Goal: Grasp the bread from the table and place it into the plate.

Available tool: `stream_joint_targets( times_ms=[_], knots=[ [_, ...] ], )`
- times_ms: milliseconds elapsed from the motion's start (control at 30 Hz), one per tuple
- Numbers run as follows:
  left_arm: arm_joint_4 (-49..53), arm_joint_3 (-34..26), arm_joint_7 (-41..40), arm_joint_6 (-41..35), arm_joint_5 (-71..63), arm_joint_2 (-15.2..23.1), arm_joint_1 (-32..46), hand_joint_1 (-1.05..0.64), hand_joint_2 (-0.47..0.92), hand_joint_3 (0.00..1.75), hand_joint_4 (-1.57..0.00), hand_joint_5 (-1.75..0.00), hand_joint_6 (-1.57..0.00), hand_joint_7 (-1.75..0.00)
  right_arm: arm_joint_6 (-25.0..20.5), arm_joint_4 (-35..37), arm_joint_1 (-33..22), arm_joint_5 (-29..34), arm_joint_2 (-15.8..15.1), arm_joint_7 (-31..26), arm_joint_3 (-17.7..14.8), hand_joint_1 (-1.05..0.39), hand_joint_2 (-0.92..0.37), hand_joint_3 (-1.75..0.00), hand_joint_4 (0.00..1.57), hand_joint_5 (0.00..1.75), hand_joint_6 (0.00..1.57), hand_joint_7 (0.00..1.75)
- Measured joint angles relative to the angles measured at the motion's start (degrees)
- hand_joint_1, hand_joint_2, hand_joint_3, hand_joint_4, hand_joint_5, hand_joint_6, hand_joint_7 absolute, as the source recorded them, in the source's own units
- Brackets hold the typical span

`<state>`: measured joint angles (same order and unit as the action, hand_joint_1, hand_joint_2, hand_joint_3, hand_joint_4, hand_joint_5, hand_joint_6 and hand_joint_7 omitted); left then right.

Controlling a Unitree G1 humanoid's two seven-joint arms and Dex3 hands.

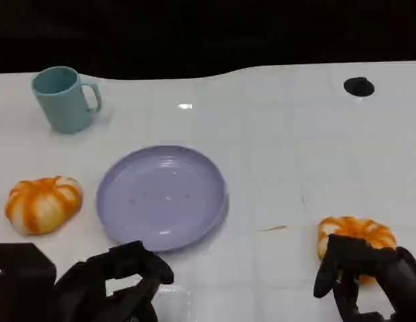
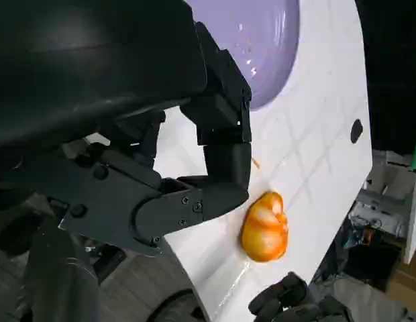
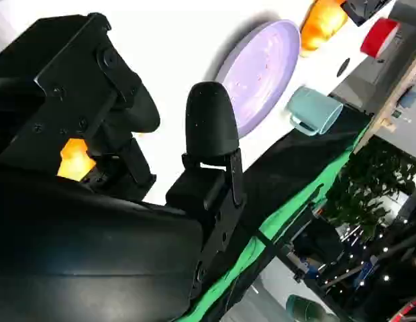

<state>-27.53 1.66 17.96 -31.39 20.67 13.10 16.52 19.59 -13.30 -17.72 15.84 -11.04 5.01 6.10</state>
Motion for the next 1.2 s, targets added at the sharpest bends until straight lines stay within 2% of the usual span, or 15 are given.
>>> stream_joint_targets(
  times_ms=[767, 1000, 1100, 1200],
  knots=[
    [0.0, -0.1, 0.0, -0.1, 0.0, 0.0, 0.0, -0.38, 0.83, 0.68, -0.7, -1.75, -0.67, -1.37, -0.1, -0.2, 0.0, 0.1, 0.0, 0.0, 0.0, 0.11, -0.28, -1.52, 0.95, 1.75, 0.83, 1.44],
    [0.0, -0.1, 0.0, -0.2, 0.0, 0.0, 0.0, -0.38, 0.83, 0.68, -0.69, -1.75, -0.66, -1.37, -1.3, -0.7, 0.0, -0.2, 0.3, 0.0, 0.0, 0.11, -0.33, -1.44, 0.82, 1.69, 0.8, 1.24],
    [0.0, -0.1, 0.0, -0.1, 0.0, 0.1, 0.0, -0.38, 0.84, 0.68, -0.7, -1.75, -0.66, -1.38, -2.2, -1.0, 0.0, -0.2, 0.3, 0.0, 0.0, 0.05, -0.29, -1.34, 0.71, 1.62, 0.76, 1.13],
    [0.0, -0.1, 0.0, 0.0, 0.0, 0.1, 0.0, -0.38, 0.84, 0.67, -0.7, -1.75, -0.66, -1.38, -2.5, -2.0, 0.0, 1.4, 0.3, -0.3, 0.0, -0.05, -0.31, -1.16, 0.68, 1.5, 0.75, 1.01]
  ],
)
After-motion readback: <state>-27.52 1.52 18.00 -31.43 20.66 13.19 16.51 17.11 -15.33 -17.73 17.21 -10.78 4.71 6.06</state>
